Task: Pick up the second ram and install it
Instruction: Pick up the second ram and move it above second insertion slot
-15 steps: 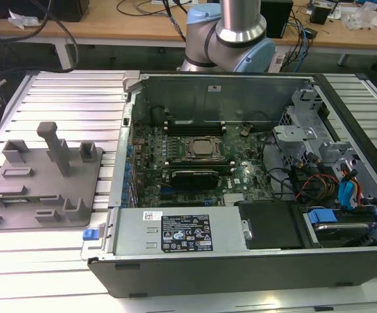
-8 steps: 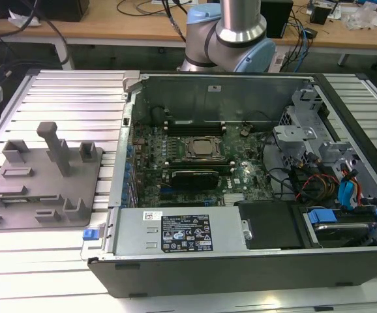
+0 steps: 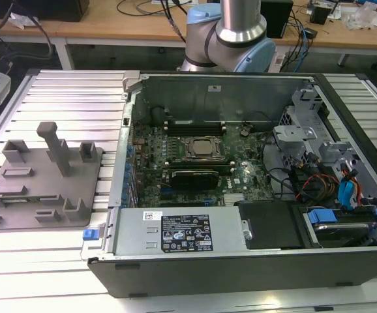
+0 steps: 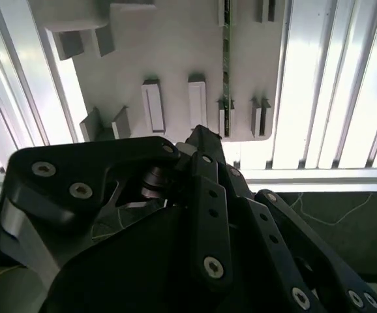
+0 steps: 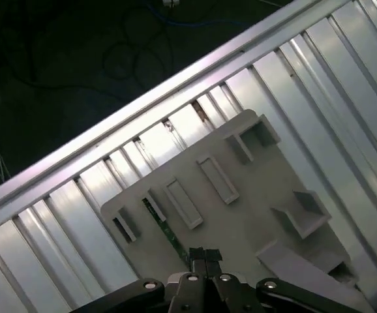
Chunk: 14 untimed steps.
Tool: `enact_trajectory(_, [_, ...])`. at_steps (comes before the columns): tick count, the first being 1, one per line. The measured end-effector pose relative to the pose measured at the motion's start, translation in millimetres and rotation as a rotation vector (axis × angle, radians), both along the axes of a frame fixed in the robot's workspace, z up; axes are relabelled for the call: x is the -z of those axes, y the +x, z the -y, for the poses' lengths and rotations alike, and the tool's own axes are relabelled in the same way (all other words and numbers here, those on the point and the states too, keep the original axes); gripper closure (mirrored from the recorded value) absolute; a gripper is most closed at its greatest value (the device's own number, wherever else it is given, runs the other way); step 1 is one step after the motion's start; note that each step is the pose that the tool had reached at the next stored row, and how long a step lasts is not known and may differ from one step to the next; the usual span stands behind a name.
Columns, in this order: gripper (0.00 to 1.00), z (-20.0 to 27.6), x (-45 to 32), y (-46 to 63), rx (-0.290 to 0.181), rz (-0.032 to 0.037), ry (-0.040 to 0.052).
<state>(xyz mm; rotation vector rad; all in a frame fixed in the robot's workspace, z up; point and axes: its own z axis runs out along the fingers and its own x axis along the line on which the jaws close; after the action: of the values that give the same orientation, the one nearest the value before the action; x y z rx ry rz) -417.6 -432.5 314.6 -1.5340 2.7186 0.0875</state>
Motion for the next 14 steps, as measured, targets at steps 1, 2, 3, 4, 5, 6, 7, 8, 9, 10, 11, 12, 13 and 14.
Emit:
enact_trajectory(1, [0.92, 0.0, 0.1, 0.0, -0.017, 0.0000, 0.0000])
enact_trajectory(2, [0.92, 0.0, 0.4, 0.0, -0.058, 0.0000, 0.0000])
enact_trajectory(3, [0.92, 0.0, 0.8, 0.0, -0.103, 0.0001, 0.0000])
enact_trajectory(4, [0.92, 0.0, 1.3, 0.0, -0.159, 0.0000, 0.0000])
enact_trajectory(5, [0.92, 0.0, 1.5, 0.0, -0.186, 0.0001, 0.0000])
enact_trajectory(6, [0.92, 0.0, 1.7, 0.0, -0.209, 0.0000, 0.0000])
enact_trajectory(7, [0.92, 0.0, 2.4, 0.0, -0.260, 0.0000, 0.0000])
enact_trajectory(8, [0.92, 0.0, 2.8, 0.0, -0.284, 0.0000, 0.0000])
enact_trajectory(9, [0.92, 0.0, 3.2, 0.0, -0.302, 0.0000, 0.0000])
enact_trajectory(10, [0.92, 0.0, 3.6, 0.0, -0.320, 0.0001, 0.0000])
enact_trajectory(11, [0.92, 0.0, 4.1, 0.0, -0.338, 0.0000, 0.0000])
enact_trajectory(12, [0.92, 0.0, 4.7, 0.0, -0.359, -0.0001, -0.0001])
enact_trajectory(13, [0.92, 0.0, 5.3, 0.0, -0.373, -0.0005, -0.0003])
enact_trajectory(14, [0.92, 0.8, 6.6, 0.2, -0.386, -0.0017, -0.0002])
